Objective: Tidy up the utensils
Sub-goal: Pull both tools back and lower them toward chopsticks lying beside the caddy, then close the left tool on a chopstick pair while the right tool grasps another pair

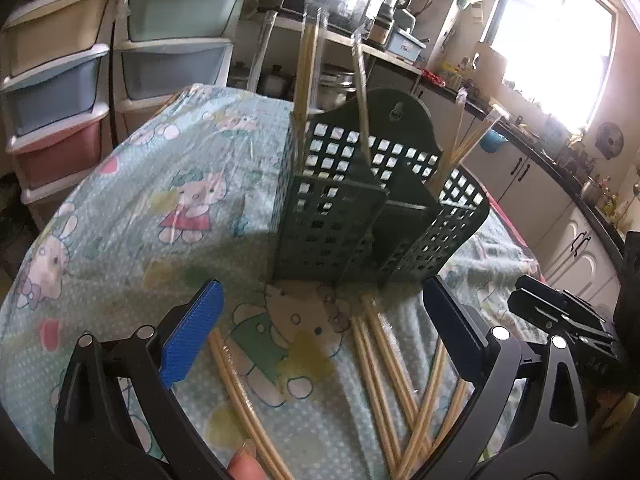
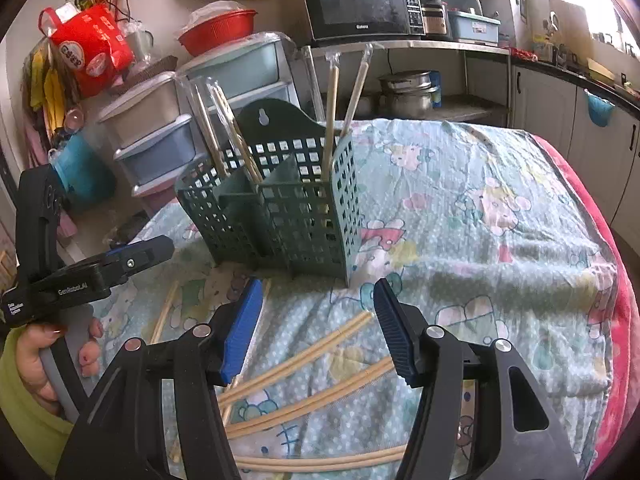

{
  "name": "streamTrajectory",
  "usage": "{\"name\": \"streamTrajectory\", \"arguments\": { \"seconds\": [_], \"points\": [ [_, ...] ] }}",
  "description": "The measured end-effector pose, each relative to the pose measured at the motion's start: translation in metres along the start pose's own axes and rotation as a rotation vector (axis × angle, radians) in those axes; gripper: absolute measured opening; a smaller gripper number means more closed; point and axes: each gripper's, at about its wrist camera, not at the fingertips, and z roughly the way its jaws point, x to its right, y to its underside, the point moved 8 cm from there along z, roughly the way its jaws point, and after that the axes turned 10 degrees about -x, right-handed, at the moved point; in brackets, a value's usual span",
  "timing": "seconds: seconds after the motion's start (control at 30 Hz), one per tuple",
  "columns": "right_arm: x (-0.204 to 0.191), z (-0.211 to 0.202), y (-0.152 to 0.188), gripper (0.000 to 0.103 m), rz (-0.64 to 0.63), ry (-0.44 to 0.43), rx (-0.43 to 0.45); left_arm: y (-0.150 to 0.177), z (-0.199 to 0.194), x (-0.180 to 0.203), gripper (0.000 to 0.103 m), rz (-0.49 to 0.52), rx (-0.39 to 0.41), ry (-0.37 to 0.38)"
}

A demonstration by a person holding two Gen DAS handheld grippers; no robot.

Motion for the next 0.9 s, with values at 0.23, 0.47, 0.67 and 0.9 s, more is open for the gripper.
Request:
{"name": "streamTrajectory", "arguments": {
  "seconds": [0.23,0.47,0.67,0.9],
  "points": [
    [0.004,0.013,0.005,0.056,0.006,0.003,-0.035,0.01,0.006,-0.017,0.092,-0.023,-0.026,-0.022],
    [0.011,0.027,0.008,0.056,0.025,0.011,-0.072,0.021,0.012,-0.029,0.092,-0.044,-0.059,-0.024],
    [0.013,0.035,0.01,0.056,0.035,0.01,-0.091,0.029,0.018,-0.037,0.086,-0.069,-0.092,-0.014],
    [0.015,0.04,0.01,0.055,0.042,0.008,-0.103,0.038,0.029,-0.046,0.062,-0.1,-0.141,-0.006]
  ]
}}
